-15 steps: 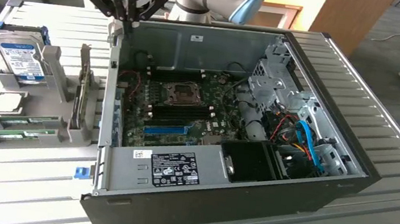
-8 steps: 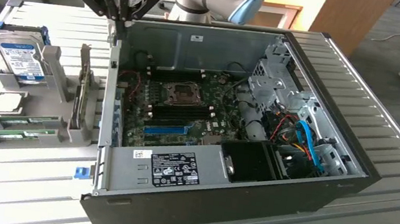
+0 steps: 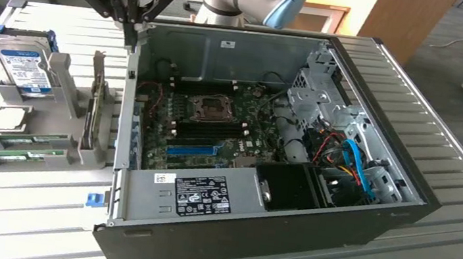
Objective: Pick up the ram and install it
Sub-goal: 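Reach for the ram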
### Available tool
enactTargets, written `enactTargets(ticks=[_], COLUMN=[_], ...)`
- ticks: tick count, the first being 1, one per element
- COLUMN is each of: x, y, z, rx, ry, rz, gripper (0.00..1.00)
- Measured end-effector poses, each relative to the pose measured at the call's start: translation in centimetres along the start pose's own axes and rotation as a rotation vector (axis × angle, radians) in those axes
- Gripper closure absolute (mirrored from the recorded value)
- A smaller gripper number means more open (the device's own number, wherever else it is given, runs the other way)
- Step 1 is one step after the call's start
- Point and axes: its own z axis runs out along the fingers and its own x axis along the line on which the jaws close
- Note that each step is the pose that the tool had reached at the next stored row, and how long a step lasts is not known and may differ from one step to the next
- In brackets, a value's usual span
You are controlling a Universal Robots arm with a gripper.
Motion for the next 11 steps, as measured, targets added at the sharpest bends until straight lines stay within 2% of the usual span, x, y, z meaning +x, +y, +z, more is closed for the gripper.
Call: enactTargets(ticks=[11], x=[2.1], y=[-0.16], z=[-0.05], rx=[0.0], ry=[0.0], rz=[0.0], gripper=[0.89])
